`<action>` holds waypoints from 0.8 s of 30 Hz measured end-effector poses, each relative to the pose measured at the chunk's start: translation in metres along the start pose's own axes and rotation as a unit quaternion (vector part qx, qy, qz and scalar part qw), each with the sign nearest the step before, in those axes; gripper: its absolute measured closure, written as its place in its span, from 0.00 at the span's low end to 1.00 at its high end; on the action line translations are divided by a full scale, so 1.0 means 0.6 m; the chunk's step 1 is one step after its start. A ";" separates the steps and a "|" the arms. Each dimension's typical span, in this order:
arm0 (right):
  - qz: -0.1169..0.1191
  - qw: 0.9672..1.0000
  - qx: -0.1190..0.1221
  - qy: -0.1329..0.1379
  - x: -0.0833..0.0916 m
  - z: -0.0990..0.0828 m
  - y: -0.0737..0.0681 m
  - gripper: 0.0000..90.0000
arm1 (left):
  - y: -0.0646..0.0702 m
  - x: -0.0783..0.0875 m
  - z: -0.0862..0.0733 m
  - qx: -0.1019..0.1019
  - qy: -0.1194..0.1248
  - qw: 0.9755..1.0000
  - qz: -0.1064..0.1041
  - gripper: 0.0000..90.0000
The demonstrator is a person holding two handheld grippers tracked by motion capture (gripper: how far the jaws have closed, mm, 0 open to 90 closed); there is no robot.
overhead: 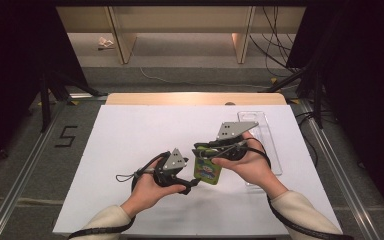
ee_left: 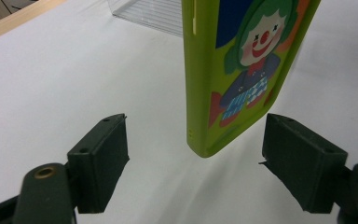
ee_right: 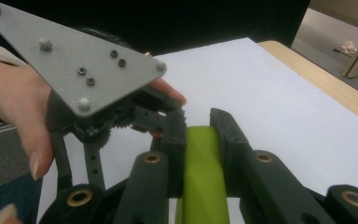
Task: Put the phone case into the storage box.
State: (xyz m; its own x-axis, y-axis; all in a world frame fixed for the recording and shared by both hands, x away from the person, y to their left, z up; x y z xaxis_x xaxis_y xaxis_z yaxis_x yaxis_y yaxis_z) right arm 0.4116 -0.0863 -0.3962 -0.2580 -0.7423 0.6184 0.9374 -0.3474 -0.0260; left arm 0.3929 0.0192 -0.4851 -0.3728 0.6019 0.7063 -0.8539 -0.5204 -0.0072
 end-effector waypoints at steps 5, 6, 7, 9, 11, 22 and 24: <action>0.003 1.000 0.000 0.000 0.002 0.001 -0.001 0.86 | 0.002 0.000 0.001 -0.007 0.000 1.000 -0.002 0.28; 0.004 1.000 0.000 -0.001 0.002 0.001 -0.002 0.86 | 0.003 0.000 0.001 -0.008 0.000 1.000 -0.003 0.28; 0.004 1.000 0.000 -0.001 0.001 0.001 -0.002 0.86 | 0.003 -0.001 0.001 -0.009 0.000 1.000 -0.004 0.29; 0.006 1.000 0.000 -0.004 0.000 0.000 -0.004 0.86 | 0.004 -0.001 0.001 -0.010 0.000 1.000 -0.006 0.30; 0.008 1.000 0.002 -0.007 -0.001 0.000 -0.006 0.86 | 0.005 -0.002 0.001 -0.013 -0.001 1.000 -0.007 0.30; 0.014 1.000 0.004 -0.009 -0.003 0.000 -0.009 0.86 | 0.008 -0.007 0.000 -0.026 0.003 0.999 -0.021 0.37; 0.016 1.000 0.003 -0.010 -0.003 -0.001 -0.010 0.86 | 0.008 -0.009 -0.001 -0.025 0.002 0.999 -0.024 0.38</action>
State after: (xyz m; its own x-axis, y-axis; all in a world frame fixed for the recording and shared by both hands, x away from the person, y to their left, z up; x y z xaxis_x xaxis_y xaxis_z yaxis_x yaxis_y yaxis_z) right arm 0.4064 -0.0829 -0.3975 -0.2237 -0.7412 0.6330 0.9464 -0.3204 -0.0408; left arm 0.3906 0.0138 -0.4893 -0.3321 0.6280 0.7038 -0.8879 -0.4600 -0.0085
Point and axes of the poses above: each handheld gripper's, and its own axes: x roughly backward along the jaws, z roughly out of its top, y roughly to its right, the point moved 7 cm from there along -x, roughly forward along the jaws, and after that the axes turned 10 degrees about -y, right-handed, at the moved point
